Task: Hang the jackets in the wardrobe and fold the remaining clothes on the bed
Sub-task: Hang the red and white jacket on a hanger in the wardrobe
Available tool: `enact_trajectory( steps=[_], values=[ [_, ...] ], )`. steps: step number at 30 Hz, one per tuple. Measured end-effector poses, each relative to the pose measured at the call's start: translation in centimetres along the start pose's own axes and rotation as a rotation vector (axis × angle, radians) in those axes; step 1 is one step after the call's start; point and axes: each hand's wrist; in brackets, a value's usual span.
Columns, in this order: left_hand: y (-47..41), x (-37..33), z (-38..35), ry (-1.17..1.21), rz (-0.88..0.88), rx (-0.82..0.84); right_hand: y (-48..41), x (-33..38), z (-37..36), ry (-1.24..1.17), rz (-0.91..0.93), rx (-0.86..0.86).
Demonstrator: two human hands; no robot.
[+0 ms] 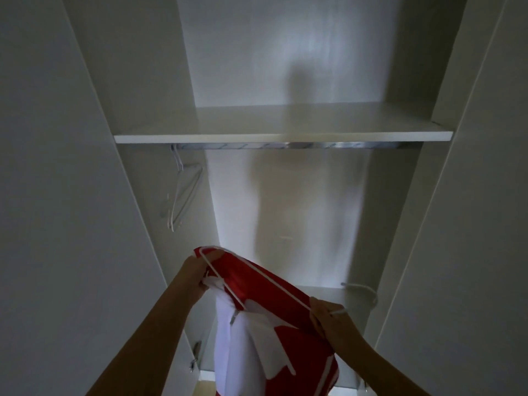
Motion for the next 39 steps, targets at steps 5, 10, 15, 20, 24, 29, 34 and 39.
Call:
enact_trajectory(
  steps=[5, 10, 15, 20, 24, 29, 34, 39],
  values=[
    [0.0, -0.4, 0.7, -0.198, -0.052, -0.077, 0.2, -1.1, -0.3, 0.047, -0.024, -0.002],
    [1.4, -1.7, 0.2, -0.189, -0.054, 0.074, 0.5, -1.0, 0.3, 0.035, -0.006, 0.002],
    [3.0, -3.3, -0.8, -0.267, -0.021, 0.281, 1.0, -1.1, 1.2, -0.014, 0.024, -0.019],
    [3.0, -3.9, -2.4, -0.325, -0.109, -0.063, 1.2, -0.5, 0.7, -0.016, 0.081, -0.030],
    [2.9, -4.0, -3.0, -0.416, -0.283, -0.223, 1.5, 0.5, 0.4, 0.099, 0.102, -0.009],
    [2.8, -3.0, -2.7, -0.711, -0.471, -0.403, 1.4, 2.0, 0.5, 0.430, 0.003, 0.060],
    [3.2, -2.2, -2.2, -1.081, -0.717, -0.444, 1.6, 2.3, 0.4, 0.555, -0.129, 0.169],
    [3.3, -2.6, -1.5, -1.201, -0.635, -0.276, 1.9, 2.3, 0.4, 0.511, -0.072, 0.087]
  ],
)
Point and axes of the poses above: each hand's wrist, its own y-axis away from the middle knuckle, its own z-axis out of the back of the hand, x = y × z, and after that the axes turned 15 degrees about x, right-handed
